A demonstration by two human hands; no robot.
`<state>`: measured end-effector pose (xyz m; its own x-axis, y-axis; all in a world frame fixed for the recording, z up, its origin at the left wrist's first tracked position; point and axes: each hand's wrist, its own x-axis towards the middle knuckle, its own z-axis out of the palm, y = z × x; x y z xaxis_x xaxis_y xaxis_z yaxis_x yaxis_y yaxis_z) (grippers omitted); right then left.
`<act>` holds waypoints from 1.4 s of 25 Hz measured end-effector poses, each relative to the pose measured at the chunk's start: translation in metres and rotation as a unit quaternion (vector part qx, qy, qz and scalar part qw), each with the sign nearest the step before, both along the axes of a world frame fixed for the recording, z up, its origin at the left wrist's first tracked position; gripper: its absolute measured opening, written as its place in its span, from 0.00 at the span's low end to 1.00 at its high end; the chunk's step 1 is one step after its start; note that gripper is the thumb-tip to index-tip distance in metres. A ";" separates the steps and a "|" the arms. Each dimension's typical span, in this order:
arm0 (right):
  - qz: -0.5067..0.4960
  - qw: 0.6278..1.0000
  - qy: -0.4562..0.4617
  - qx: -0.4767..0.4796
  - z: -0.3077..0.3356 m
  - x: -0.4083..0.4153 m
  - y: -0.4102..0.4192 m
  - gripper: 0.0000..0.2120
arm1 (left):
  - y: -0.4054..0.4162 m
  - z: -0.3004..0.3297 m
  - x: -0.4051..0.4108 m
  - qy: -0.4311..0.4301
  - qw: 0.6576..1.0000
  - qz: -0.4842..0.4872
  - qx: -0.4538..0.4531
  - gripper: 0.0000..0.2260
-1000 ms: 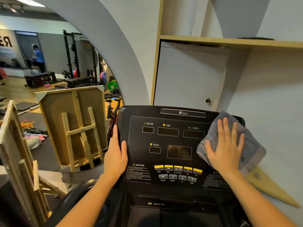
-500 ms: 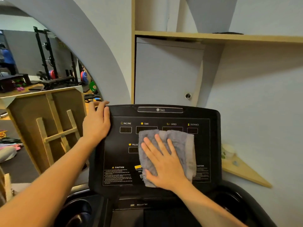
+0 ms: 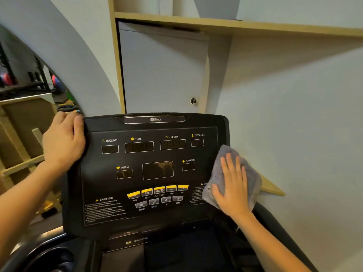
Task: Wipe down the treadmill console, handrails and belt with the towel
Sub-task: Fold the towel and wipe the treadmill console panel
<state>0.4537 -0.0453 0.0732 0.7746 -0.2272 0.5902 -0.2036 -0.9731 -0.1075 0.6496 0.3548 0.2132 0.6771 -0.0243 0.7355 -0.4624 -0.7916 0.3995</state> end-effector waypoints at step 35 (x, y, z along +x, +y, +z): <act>0.267 0.944 0.076 -0.177 -0.001 0.050 0.237 0.38 | 0.004 -0.003 0.007 0.008 0.999 -0.029 0.015 0.16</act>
<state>0.5034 0.1919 0.0726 0.8048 0.4101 0.4290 0.3388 -0.9110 0.2352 0.6562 0.3584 0.2105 0.6853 -0.0851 0.7233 -0.5014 -0.7755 0.3838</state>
